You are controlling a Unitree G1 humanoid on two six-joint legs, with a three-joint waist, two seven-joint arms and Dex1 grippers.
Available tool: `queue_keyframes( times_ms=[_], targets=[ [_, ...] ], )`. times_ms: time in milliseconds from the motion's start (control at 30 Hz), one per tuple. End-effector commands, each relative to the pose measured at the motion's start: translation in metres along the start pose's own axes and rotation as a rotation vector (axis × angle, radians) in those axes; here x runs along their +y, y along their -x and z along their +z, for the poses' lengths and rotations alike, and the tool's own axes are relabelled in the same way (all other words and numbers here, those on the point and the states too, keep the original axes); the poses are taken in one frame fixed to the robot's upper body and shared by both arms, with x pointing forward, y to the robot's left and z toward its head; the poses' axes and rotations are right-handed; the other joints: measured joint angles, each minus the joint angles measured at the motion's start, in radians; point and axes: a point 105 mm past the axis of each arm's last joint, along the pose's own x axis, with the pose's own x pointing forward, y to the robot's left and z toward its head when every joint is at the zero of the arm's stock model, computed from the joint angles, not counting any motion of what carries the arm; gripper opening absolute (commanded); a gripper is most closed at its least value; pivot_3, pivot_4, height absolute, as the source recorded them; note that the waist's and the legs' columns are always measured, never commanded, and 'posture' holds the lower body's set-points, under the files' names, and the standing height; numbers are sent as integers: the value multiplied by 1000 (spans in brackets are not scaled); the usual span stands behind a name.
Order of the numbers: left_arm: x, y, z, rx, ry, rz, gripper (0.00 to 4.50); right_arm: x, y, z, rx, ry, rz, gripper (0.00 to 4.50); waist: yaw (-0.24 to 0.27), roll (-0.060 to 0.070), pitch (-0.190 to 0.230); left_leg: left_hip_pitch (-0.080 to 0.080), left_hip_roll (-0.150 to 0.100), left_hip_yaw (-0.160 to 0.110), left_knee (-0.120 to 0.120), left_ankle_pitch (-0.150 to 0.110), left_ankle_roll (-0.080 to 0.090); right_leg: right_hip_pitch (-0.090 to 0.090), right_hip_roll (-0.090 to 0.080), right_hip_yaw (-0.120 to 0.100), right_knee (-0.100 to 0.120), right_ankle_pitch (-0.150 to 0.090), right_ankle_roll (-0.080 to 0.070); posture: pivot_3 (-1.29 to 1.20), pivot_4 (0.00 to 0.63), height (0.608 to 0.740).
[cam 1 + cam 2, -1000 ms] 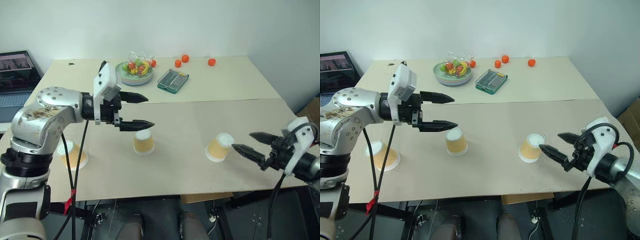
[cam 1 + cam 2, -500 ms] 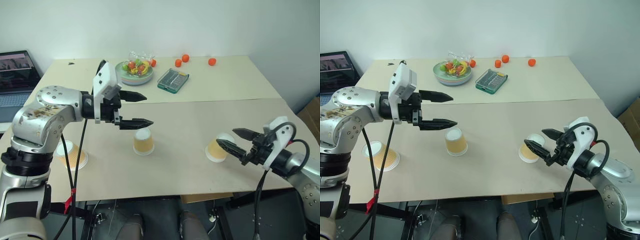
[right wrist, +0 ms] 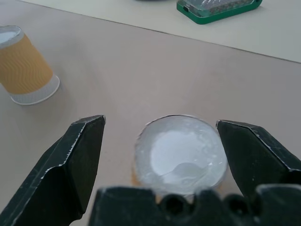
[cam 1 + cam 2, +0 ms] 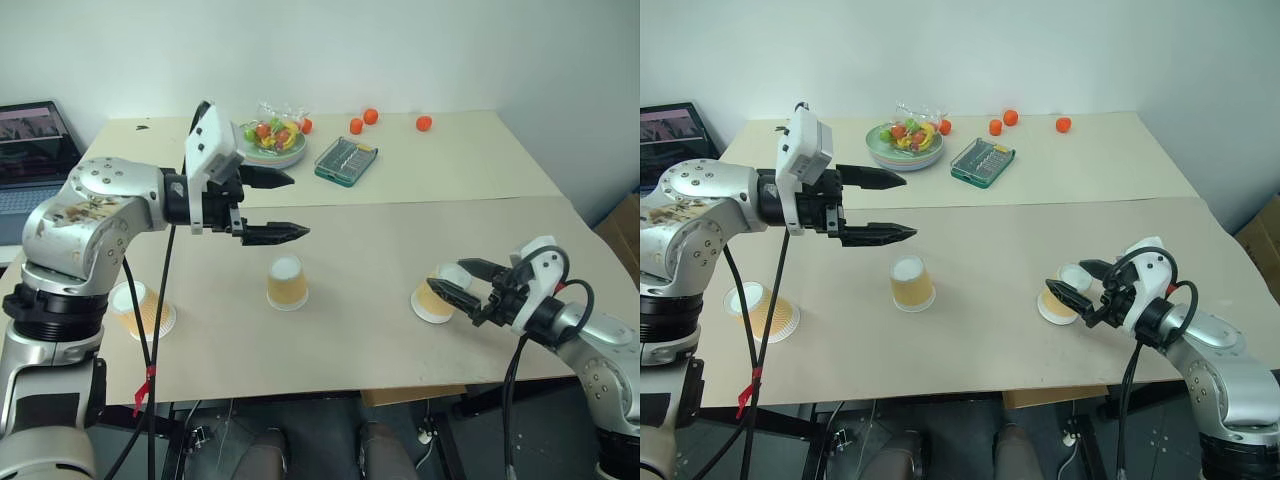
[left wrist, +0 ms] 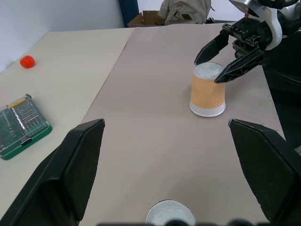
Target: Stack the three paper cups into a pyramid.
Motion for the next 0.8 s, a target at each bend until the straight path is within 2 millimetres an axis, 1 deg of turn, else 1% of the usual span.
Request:
queue_keyframes(
  times_ms=[33,167,567,733,800],
  targets=[
    [3,2,8,-13,-27,22,4500,-2,3,18,-46,56,7,4438,0,0,0,0,0,0,0,0,0,0,0,0,0,0,0,0,150,740],
    [2,-1,8,-18,-25,26,4500,-3,3,15,-38,54,2,4438,1,0,0,0,0,0,0,0,0,0,0,0,0,0,0,0,150,740],
    [5,-2,10,-21,-33,40,4500,5,0,-5,-12,25,8,4438,0,0,0,0,0,0,0,0,0,0,0,0,0,0,0,0,150,740],
    [5,-2,11,-24,-34,39,4500,4,-1,-12,-1,23,1,4438,1,0,0,0,0,0,0,0,0,0,0,0,0,0,0,0,150,740],
    [6,-3,11,-24,-35,39,4500,1,-2,-12,-5,19,-9,3925,1,0,0,0,0,0,0,0,0,0,0,0,0,0,0,0,150,740]
  ],
)
